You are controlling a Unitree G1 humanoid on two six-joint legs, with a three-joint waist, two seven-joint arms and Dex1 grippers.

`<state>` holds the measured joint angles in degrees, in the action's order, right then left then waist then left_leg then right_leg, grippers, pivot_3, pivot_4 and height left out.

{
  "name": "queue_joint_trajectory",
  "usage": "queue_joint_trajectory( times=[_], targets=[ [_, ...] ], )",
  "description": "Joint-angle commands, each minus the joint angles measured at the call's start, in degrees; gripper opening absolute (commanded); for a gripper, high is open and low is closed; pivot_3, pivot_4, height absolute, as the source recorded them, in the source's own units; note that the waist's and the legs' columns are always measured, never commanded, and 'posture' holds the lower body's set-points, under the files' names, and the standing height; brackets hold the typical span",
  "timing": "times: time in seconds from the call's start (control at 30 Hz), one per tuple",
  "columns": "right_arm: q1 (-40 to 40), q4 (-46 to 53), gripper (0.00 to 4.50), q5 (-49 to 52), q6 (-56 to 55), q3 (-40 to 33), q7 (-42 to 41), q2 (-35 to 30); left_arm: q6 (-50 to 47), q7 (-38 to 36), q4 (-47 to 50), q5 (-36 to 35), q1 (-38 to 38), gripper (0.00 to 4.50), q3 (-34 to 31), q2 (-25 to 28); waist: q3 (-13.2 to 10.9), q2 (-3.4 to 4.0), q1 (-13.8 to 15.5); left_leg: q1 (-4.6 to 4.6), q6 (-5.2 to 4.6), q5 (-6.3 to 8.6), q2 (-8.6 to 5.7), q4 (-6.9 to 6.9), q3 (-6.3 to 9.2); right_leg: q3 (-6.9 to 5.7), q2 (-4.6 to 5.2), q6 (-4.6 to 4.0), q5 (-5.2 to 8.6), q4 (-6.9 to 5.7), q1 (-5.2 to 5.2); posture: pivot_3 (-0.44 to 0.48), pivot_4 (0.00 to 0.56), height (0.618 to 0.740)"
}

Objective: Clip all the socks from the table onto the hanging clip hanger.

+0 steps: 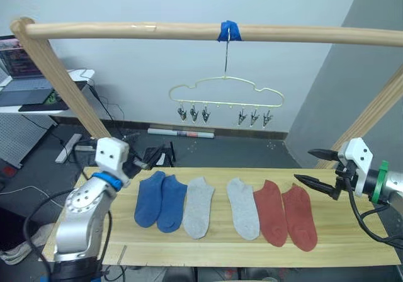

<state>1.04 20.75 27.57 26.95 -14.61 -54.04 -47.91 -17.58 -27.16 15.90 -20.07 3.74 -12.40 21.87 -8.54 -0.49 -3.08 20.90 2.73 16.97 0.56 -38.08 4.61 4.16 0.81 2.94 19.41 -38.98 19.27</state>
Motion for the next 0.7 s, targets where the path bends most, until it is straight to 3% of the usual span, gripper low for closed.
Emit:
queue_joint_trajectory(
  times=[0.03,0.1,0.2,0.4,0.7],
  targets=[
    [-0.9,6.7,4.5,4.3,4.5,-2.0,3.3,0.5,0.1,3.4,4.2,0.0,1.1,4.47,0.2,-1.6,-1.3,-0.06,-0.5,-0.01,0.0,0.0,0.01,0.01,-0.01,0.01,0.01,-0.01,0.0,0.03,-0.02,-0.16,0.223,0.74],
    [-1.3,9.5,4.5,6.1,6.6,-2.0,4.8,1.0,0.7,4.5,5.4,0.4,0.8,4.47,0.7,-2.6,-2.4,-0.19,-1.1,0.06,0.0,0.0,0.02,0.02,-0.02,0.02,0.04,-0.01,0.0,0.04,0.05,-0.167,0.239,0.74],
    [-2.2,12.3,4.5,8.1,9.2,-1.6,7.0,1.7,2.1,6.2,5.9,0.9,0.8,3.97,0.8,-4.4,-3.7,-0.3,-1.8,0.1,-0.01,0.0,0.0,0.01,-0.02,0.02,0.08,-0.01,0.0,0.05,0.06,-0.169,0.251,0.74],
    [-3.6,15.8,4.5,10.9,12.1,-1.2,9.6,2.0,3.9,7.6,2.7,2.1,3.5,2.32,1.5,-5.9,-5.0,-0.48,-2.0,0.11,0.0,0.0,0.0,0.01,0.01,-0.02,0.14,-0.01,0.0,0.06,0.08,-0.191,0.263,0.74],
    [-6.3,20.8,4.5,15.7,15.3,-0.5,13.2,2.1,7.0,8.7,-2.9,3.1,9.0,2.32,2.2,-7.3,-5.5,-0.68,-2.1,0.53,0.0,0.0,-0.02,-0.01,0.03,-0.06,0.12,0.0,0.01,0.07,0.48,-0.219,0.274,0.74]
  ],
)
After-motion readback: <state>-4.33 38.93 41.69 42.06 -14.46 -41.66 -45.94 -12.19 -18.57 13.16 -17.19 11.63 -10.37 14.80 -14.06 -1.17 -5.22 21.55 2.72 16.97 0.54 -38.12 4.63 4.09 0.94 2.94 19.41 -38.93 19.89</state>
